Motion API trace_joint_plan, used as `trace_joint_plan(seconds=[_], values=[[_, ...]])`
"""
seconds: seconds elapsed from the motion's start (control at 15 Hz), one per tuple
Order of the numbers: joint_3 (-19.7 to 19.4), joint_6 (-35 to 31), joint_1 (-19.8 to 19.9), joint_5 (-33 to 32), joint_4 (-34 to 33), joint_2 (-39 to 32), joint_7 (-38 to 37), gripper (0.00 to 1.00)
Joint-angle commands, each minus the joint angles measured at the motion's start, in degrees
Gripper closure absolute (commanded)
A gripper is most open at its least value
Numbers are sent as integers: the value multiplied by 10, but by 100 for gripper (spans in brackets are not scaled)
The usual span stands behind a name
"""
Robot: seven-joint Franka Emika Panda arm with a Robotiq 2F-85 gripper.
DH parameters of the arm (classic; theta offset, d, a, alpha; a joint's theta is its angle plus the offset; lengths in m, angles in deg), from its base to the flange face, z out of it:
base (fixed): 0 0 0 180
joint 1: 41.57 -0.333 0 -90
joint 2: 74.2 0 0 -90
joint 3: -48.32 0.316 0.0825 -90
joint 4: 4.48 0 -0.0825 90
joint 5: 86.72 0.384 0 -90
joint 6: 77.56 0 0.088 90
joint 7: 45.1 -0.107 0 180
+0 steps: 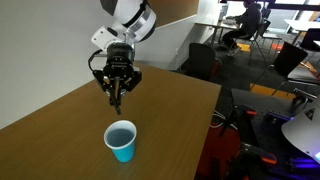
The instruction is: Put the pen in the cup
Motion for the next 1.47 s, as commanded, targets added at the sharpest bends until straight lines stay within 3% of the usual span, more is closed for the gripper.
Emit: trace_joint_plan(seconds=[0.0, 0.73, 1.4], values=[[-20, 15, -22, 8, -47, -40, -25, 97], [-13, 25, -33, 2, -143, -127, -103, 97], [-11, 44, -25, -11, -136, -139, -93, 97]])
